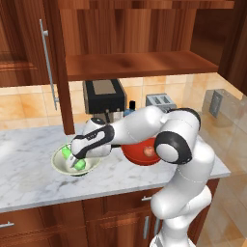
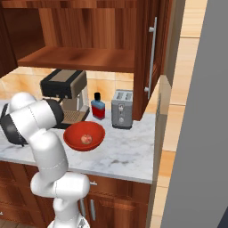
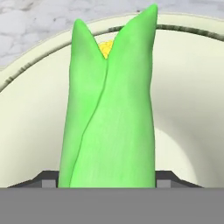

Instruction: Pick both bowls and place them on the counter. Then place the corn in one bowl and place the peach in the other bowl.

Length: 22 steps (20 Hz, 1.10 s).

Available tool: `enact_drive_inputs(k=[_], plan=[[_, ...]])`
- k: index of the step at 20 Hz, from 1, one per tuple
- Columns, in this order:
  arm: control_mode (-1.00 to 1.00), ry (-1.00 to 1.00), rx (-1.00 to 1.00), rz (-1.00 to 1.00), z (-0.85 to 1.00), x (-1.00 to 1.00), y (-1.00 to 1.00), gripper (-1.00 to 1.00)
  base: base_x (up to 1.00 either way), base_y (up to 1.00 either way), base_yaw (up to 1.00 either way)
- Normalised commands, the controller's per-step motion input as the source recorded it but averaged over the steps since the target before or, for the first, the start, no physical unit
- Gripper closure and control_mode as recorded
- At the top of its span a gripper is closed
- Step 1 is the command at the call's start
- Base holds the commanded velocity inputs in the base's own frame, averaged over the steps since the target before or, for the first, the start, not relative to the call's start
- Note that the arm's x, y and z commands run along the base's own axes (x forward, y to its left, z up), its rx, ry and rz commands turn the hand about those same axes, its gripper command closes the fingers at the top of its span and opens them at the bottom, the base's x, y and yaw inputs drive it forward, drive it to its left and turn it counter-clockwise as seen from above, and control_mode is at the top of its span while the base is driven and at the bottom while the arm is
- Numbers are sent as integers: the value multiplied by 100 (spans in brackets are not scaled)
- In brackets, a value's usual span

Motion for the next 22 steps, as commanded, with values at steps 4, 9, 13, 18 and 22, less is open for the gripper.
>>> enact_drive_inputs(k=[4,9,13,18,22], plan=[[-100,0,0,0,-15,7,4,100,0,0,0],[-100,0,0,0,-9,3,7,-100,0,0,0],[-100,0,-1,0,-1,-1,11,-100,0,0,0],[-100,-1,-1,0,9,-12,0,-100,0,0,0],[-100,-4,-2,0,20,-14,0,-100,0,0,0]])
